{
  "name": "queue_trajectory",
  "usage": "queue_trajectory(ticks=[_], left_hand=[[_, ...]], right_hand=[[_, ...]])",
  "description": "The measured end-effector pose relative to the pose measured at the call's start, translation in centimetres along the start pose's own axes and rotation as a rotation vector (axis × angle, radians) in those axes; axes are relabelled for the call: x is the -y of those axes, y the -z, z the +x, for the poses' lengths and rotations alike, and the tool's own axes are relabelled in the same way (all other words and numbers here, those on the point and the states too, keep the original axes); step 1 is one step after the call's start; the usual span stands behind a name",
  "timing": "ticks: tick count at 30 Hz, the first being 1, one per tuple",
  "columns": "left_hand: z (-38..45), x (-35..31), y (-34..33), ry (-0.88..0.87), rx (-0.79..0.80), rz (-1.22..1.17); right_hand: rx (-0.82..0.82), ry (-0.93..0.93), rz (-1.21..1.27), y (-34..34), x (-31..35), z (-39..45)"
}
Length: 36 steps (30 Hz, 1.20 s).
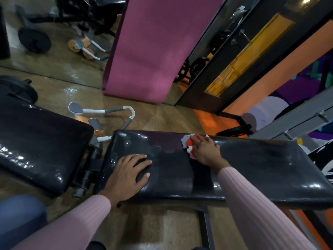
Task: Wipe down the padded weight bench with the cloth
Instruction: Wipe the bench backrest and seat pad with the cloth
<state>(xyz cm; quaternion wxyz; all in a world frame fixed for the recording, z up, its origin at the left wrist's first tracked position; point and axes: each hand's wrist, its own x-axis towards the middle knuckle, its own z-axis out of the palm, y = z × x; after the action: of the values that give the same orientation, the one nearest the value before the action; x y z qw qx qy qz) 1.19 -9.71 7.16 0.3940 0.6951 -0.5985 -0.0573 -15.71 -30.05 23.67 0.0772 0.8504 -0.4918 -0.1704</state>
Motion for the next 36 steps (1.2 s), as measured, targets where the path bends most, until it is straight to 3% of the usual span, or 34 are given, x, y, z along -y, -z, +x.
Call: queue_trajectory(ticks=[4,8,14,19,23,27,30,36], left_hand=[[-0.4,0.3,-0.1,-0.005,-0.001,-0.009],[-0.5,0.4,-0.2,-0.002,-0.017,-0.038],[-0.5,0.5,-0.3,-0.005,-0.019,-0.041],[-0.5,0.6,-0.1,-0.005,0.006,-0.035],[-0.6,0.6,-0.2,0.003,-0.004,-0.054],[-0.7,0.4,-0.1,0.0,-0.01,-0.059],[-0.7,0.5,-0.1,0.003,-0.006,-0.055],[-0.6,0.6,-0.2,0.007,0.014,-0.034]], right_hand=[[0.019,0.132,-0.035,-1.0,4.0,0.1],[-0.01,0.33,-0.11,-2.1,2.1,-4.4],[-0.015,0.026,-0.084,-0.1,-0.3,1.1],[0.049,0.136,-0.024,-0.5,5.6,2.0],[-0.018,0.277,-0.055,-1.8,4.5,-2.0],[0.014,0.113,-0.024,-0.3,0.9,-0.1],[0.052,0.032,-0.025,0.6,2.2,3.1],[0.055,0.297,-0.069,-1.4,7.9,0.9]])
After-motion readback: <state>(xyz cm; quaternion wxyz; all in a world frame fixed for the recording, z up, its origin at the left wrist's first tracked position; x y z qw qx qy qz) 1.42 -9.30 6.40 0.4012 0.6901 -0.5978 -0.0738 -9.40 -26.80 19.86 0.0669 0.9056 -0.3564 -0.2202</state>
